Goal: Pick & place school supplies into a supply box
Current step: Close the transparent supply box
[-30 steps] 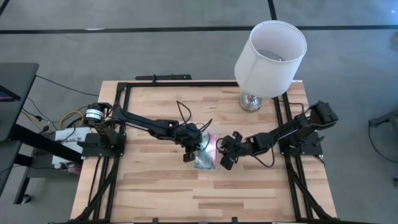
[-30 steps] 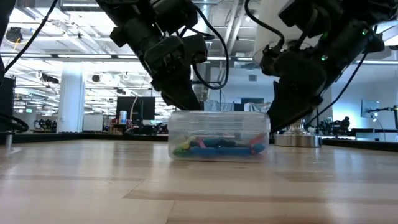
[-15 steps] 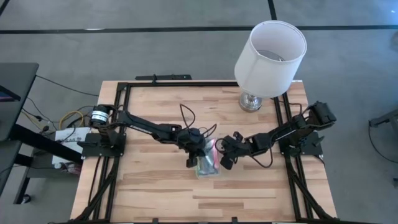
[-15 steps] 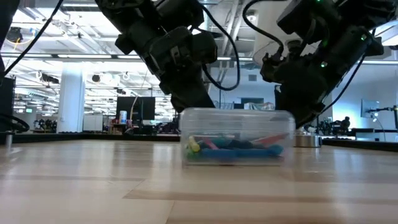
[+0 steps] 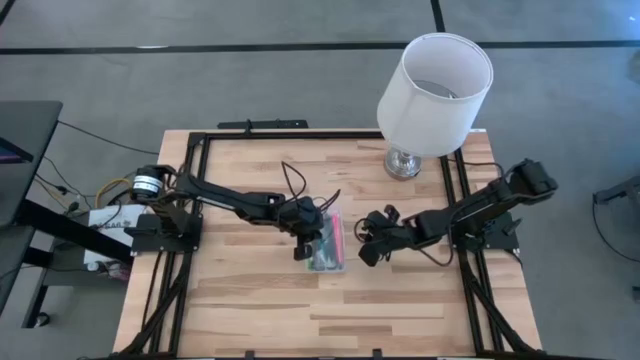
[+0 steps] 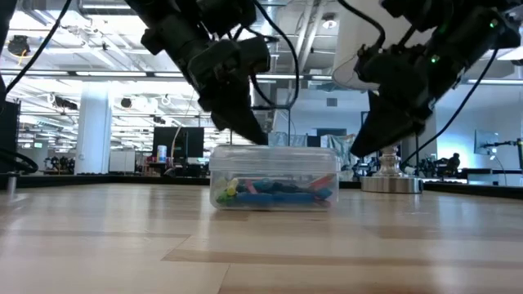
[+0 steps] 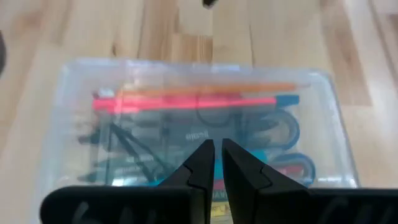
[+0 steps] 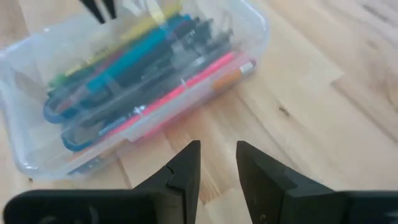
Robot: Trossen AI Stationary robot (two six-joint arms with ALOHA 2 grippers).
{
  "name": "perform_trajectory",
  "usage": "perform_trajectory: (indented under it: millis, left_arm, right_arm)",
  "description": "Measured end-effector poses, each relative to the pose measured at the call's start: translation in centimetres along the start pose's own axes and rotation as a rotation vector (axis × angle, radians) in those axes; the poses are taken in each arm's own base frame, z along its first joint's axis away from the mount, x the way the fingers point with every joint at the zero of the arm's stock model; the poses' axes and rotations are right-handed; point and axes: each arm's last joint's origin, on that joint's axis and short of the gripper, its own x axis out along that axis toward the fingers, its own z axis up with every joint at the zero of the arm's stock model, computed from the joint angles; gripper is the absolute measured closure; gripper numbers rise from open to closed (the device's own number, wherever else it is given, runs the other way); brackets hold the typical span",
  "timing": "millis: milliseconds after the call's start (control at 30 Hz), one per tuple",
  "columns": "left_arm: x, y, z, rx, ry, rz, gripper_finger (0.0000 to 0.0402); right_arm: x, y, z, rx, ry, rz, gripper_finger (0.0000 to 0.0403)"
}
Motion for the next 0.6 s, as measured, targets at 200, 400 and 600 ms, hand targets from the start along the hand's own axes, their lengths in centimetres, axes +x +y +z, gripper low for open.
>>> perform_trajectory:
  millis: [200,400,600]
  left_arm:
    - [-1.7,-0.2,1.0,0.011,-0.066,-0.001,0.0378]
    - [-3.8,-0.1,0.2,-0.002,0.048,0.09,0.0378]
    - [-4.2,0.4,-2.2,-0.032,0.289,0.188,0.0378]
  right_arm:
    - [-0.6,0.3,0.9,-0.053,-0.068,0.049,0.0305]
    - [-0.5,1.0,1.6,-0.098,-0.142,0.111,0.0305]
    - [-0.3,0.9,2.2,-0.102,-0.168,0.14,0.0305]
